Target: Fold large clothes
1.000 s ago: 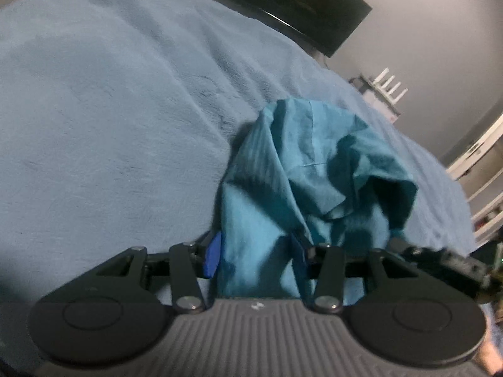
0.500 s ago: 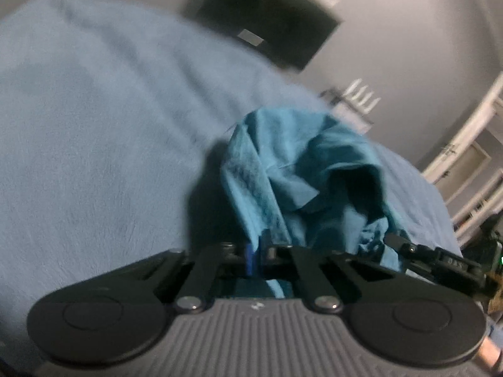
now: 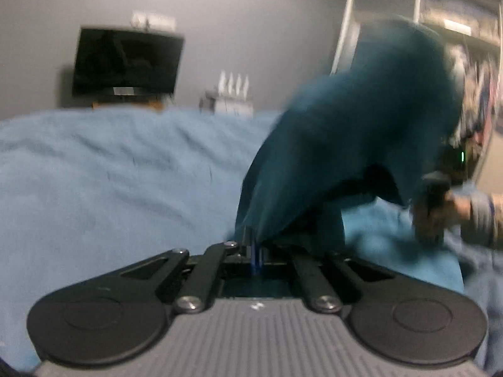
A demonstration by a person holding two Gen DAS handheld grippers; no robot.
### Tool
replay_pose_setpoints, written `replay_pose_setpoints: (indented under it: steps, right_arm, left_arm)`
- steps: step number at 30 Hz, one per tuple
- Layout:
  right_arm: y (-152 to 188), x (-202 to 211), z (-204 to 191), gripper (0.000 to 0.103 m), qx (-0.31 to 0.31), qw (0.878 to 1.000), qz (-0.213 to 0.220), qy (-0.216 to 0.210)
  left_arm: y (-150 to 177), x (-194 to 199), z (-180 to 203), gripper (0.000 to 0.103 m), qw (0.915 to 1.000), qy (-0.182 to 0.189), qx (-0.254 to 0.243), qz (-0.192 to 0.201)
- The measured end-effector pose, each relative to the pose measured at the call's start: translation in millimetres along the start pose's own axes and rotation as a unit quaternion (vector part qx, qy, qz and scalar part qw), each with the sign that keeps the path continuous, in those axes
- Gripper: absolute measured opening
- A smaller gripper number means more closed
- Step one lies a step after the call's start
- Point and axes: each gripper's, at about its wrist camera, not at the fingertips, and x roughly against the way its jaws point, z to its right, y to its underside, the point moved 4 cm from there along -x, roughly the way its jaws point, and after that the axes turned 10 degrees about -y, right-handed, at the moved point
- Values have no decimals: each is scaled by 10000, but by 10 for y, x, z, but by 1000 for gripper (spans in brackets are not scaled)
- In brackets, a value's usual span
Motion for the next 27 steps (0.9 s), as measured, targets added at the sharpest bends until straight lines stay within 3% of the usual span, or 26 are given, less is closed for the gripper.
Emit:
replay_pose_setpoints:
  steps: [4,9,11,14,17,20,24,27]
  right_arm:
    - [338,178,-162,17,180,9975,-680,-44]
    - [448,383,-376,27,506,9927,-1095,82]
    - [460,474,-422,47,703,9879,-1340,340]
    - [510,748,-622,45,799,9841,-1526,439]
    - [448,1041,-694,45,572,9887,-1310,453]
    - [213,1395,-762,53,162,9972,-618,380]
    - [-144,1414,-914,73,-475,9979,375,-222]
    - [-259,1147,-989,74,-556,9971,355,-383]
  left_arm:
    - [352,231,104,0,9982,61,-68,-589]
    - [436,458,212,0,9974,-85,-36,-710]
    - [410,533,202,0,9963,-231,-93,-820]
    - [406,855,224,0,9960,-356,-189,-794]
    - [248,1223,242,0,9978,-389,-75,-541]
    - [43,1437,312,0,9993,-304,184,-148]
    - [-239,1370,653,4,9986,-50,469,229]
    - [-369,1119,978,13,9982,-394,426,149]
